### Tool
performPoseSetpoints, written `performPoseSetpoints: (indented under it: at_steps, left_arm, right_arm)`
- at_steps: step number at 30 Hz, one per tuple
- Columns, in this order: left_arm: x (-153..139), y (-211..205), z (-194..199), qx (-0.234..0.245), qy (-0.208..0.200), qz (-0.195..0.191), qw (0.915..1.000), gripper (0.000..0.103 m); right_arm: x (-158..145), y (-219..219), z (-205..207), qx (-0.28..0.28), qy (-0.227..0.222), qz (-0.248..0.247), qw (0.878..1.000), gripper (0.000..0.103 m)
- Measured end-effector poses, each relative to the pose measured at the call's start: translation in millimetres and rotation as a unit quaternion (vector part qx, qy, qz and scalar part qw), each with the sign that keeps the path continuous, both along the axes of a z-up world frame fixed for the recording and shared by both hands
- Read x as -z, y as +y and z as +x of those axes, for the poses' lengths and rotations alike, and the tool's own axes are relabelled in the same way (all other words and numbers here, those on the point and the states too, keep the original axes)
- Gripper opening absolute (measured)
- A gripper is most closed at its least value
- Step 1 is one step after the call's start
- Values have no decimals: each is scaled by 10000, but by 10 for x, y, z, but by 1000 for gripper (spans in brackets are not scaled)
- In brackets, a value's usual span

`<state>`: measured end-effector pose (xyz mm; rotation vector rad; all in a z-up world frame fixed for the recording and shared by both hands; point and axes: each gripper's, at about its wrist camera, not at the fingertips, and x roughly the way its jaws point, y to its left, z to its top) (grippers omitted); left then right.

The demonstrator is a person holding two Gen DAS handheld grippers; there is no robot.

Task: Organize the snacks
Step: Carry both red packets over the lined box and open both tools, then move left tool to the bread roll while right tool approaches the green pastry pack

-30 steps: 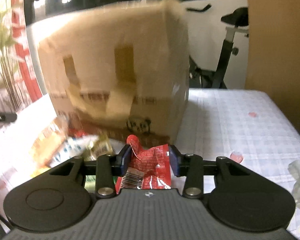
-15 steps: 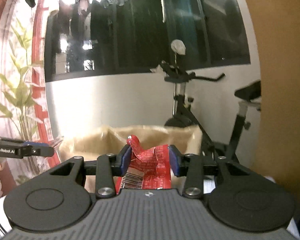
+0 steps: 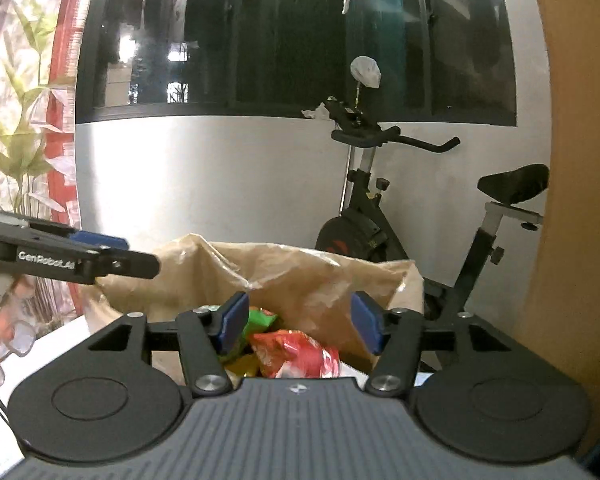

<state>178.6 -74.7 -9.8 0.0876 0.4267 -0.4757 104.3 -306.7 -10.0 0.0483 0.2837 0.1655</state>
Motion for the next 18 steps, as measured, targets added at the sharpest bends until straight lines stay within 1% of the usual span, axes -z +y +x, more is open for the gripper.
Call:
performPoseSetpoints:
  at_steps: [4, 9, 15, 18]
  left_arm:
    - [16, 276, -239, 28, 82, -184, 9998, 63]
    - [145, 443, -422, 0, 242, -173, 9996, 62]
    - [580, 454, -492, -25, 771, 11, 9970, 63]
    - [819, 413, -530, 39, 973, 201, 9950, 68]
  right_arm:
    - [92, -69, -302, 15, -48, 281, 9996, 60]
    - [275, -94, -621, 146, 53, 518, 9985, 60]
    - [592, -21, -784, 199, 422, 576, 9972, 60]
    - [756, 20, -808, 174, 625, 593, 9961, 60]
